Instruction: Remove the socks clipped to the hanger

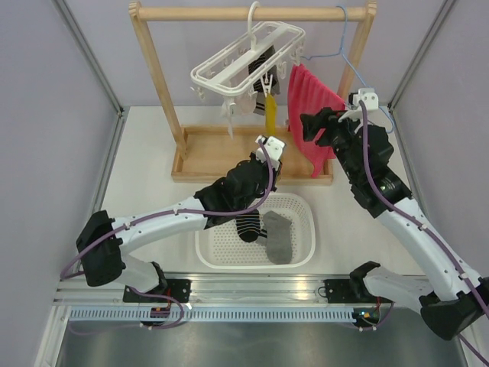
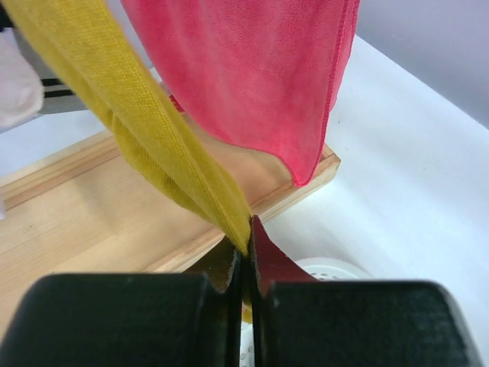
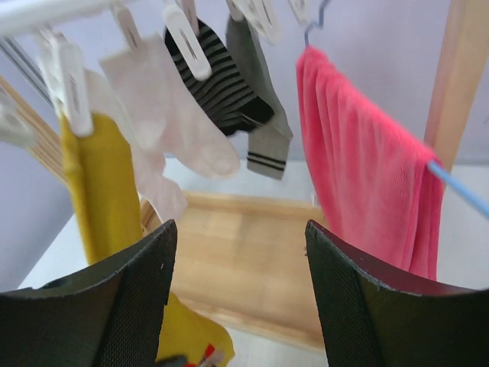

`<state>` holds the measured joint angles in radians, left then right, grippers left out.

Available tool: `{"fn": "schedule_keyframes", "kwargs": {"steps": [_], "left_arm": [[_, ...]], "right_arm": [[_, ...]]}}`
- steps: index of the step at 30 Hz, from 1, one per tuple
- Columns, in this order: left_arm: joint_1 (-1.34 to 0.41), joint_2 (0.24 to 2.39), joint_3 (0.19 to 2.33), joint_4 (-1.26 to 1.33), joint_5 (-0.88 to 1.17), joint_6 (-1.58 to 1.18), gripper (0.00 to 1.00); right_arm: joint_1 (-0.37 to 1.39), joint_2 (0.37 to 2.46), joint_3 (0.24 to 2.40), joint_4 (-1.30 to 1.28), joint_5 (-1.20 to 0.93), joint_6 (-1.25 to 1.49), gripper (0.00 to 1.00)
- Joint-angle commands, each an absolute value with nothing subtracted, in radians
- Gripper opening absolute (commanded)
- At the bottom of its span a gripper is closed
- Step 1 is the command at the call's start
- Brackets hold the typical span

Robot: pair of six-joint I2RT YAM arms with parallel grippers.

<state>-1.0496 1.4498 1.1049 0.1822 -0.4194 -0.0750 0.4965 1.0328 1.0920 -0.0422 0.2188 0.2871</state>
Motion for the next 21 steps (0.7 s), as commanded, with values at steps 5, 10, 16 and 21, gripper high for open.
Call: {"fn": "schedule_keyframes", "kwargs": {"steps": [5, 10, 16, 21], "left_arm": [[-1.078, 1.411, 1.178, 0.098, -0.476, -0.002, 0.02], [-1.078, 1.405, 1.204, 0.048, -0.494, 0.035, 0.02], [-1.080, 1.408, 1.218, 0.006, -0.494, 0.064, 0.02], [-1.081, 1.416, 1.224, 0.006, -0.511, 0.098, 0.02]], "right_arm": [[0.575, 1.166, 1.365, -0.090, 0.291, 0.169, 0.73], [0.649, 1.270, 1.471, -0.112, 0.351, 0.106, 0.74], [0.718, 1.350, 1.572, -0.120, 0.442, 0.035, 0.74], [0.735, 1.431, 1.683, -0.158, 0.474, 0.008, 0.75]]}}
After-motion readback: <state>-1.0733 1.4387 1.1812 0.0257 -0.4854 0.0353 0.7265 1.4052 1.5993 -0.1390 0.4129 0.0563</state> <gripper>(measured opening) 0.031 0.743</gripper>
